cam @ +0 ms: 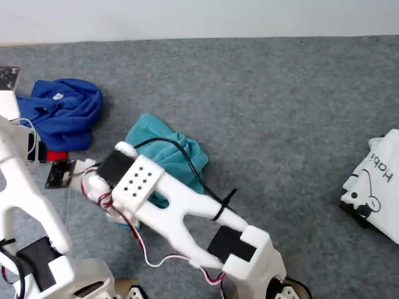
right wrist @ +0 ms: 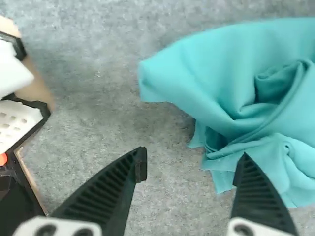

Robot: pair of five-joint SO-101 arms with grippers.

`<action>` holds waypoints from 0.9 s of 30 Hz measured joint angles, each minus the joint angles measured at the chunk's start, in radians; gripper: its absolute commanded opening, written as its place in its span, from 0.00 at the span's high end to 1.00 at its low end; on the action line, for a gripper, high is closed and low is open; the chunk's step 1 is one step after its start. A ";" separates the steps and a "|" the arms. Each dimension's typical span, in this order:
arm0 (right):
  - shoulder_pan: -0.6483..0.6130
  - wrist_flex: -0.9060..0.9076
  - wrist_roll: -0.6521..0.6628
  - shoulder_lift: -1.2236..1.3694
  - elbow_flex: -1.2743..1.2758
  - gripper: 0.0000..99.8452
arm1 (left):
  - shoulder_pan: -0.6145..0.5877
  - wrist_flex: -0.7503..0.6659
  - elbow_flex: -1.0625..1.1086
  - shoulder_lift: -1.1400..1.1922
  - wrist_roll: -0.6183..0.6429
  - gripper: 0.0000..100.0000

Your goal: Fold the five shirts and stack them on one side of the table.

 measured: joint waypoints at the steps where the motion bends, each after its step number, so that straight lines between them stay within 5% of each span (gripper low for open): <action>1: -0.002 0.000 0.000 0.000 0.000 0.71 | 0.000 0.000 0.000 0.000 0.000 0.86; 16: 0.261 0.000 -0.046 0.000 -0.115 0.71 | 0.000 0.000 0.000 0.000 0.000 0.86; 27: 0.350 -0.034 0.008 -0.285 0.410 0.71 | 0.000 0.000 0.000 0.000 0.000 0.86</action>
